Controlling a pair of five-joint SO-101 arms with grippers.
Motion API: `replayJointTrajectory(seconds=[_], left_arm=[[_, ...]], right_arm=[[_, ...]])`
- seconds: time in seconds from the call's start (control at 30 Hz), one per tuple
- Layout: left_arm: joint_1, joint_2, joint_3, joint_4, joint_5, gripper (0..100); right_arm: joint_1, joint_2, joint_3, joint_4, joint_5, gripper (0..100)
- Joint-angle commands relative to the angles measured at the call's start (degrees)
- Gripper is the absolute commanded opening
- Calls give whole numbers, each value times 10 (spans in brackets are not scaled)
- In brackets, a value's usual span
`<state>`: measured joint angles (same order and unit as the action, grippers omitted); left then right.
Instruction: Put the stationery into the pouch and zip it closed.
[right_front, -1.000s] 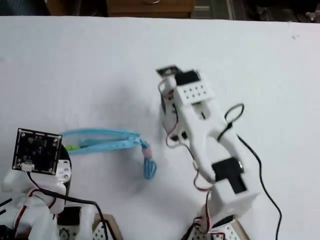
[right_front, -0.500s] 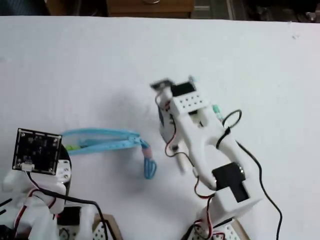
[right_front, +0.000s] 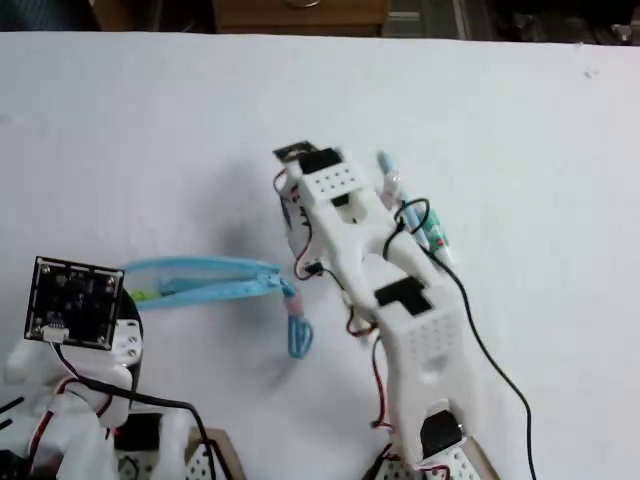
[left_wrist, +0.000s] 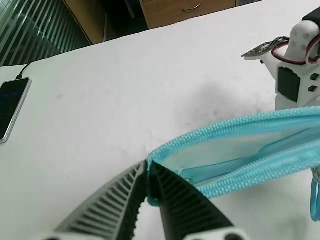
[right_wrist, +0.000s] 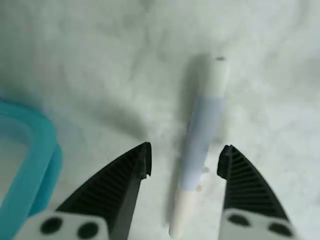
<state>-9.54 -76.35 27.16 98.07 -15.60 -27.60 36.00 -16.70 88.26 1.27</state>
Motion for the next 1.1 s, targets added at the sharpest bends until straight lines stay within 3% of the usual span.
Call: replayJointTrajectory(seconds=[0.0,0.17,0.43,0.87,1.07], left_arm=[[-3,2,17,13,0,22],[-3,2,17,13,0,22],[-3,1,16,13,-1,22],[-3,0,16,12,1,22],[-3,2,16,11,1,22]], right_arm=[[10,38,-62,1,-5,204],[23,52,-105,37,-2,9],[47,27,-211,133,-7,19],[54,-419,-127,131,-25,19],[-47,-616,-57,110,-47,19]])
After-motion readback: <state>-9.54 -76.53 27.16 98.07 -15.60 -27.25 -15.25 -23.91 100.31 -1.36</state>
